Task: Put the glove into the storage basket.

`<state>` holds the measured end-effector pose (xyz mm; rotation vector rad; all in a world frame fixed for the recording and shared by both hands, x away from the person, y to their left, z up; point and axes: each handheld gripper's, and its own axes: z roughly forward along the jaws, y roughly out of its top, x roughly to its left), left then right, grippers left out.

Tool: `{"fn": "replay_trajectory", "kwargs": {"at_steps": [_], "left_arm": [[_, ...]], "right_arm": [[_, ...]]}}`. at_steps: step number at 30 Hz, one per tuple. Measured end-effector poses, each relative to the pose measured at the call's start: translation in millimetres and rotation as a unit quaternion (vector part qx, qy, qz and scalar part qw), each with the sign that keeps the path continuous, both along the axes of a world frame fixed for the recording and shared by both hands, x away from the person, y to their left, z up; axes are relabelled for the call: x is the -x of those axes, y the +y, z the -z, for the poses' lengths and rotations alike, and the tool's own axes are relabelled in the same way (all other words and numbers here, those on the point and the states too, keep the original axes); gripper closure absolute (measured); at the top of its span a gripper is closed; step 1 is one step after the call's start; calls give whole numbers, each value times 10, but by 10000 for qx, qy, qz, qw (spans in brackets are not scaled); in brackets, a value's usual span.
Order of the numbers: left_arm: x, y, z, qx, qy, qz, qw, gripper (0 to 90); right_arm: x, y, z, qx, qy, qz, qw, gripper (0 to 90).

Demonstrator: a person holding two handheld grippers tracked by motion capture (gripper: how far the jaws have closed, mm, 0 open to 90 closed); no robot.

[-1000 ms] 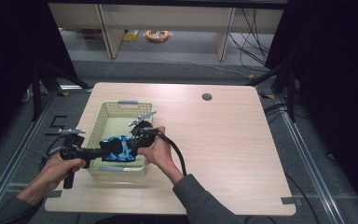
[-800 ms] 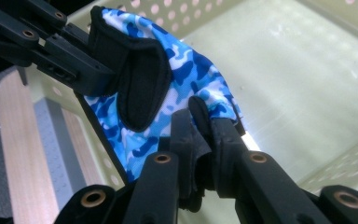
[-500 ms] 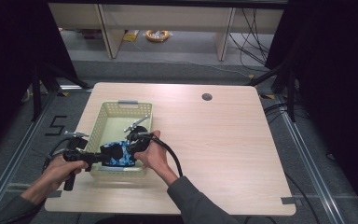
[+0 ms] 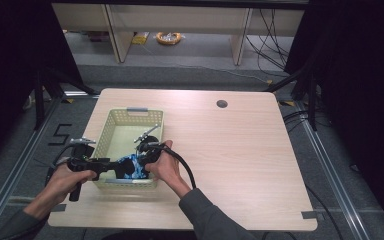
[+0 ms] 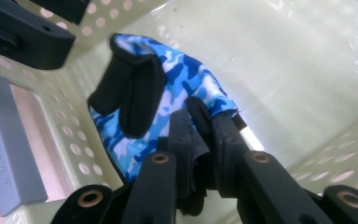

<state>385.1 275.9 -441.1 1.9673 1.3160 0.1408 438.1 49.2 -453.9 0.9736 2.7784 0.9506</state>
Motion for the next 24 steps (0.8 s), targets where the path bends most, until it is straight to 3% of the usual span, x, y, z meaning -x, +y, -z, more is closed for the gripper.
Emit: {"fn": "replay_trajectory", "kwargs": {"at_steps": [9,10,13,14,16,17,18,21,24], "left_arm": [[79,-100,-119,123,-207,62,9997,491],[95,-125,-134,152,-234,89,9996,493],[116,-156,-149,163,-270,113,9994,491],[130,-187,-158,231,-279,112,9993,478],[142,-206,-162,251,-318,107,9991,468],[149,-219,-168,312,-314,126,9989,463],[166,-213,-193,216,-304,291,9989,453],[198,-265,-203,339,-354,150,9987,422],[228,-275,-236,306,-307,323,9985,379]], "right_arm": [[-9,-15,-41,48,-152,95,9998,657],[-10,-20,-81,-33,-264,71,9996,643],[3,-27,-135,-120,-242,95,9996,626],[3,-47,-179,-190,-394,28,9990,613],[4,-58,-197,-206,-472,0,9987,605],[20,-74,-227,-244,-440,1,9987,592],[32,-102,-260,-295,-490,-55,9983,572],[44,-145,-291,-322,-558,-58,9979,556],[87,-260,-363,-431,-554,19,9975,524]]}}
